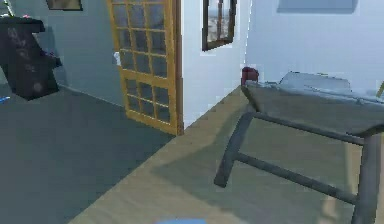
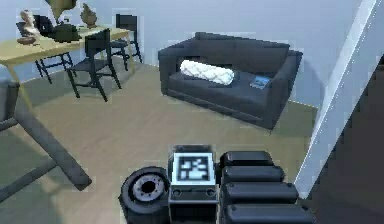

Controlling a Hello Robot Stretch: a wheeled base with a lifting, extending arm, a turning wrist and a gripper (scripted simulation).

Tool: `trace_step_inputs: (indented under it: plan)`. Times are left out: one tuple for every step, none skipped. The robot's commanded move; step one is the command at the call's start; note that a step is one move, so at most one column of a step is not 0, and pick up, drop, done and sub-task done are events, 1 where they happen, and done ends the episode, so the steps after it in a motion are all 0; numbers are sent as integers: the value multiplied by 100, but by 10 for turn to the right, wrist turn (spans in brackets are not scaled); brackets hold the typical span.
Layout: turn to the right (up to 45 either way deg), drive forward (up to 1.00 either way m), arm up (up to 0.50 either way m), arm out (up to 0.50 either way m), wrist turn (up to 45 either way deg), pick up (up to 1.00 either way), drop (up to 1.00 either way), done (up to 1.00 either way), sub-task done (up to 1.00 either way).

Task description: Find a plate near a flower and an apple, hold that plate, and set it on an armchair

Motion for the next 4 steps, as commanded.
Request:
trace_step_inputs:
  plan:
    - [450,0,0,0,0,0,0,0,0]
    - [300,0,0,0,0,0,0,0,0]
    - [0,20,0,0,0,0,0,0,0]
    - [-450,0,0,0,0,0,0,0,0]
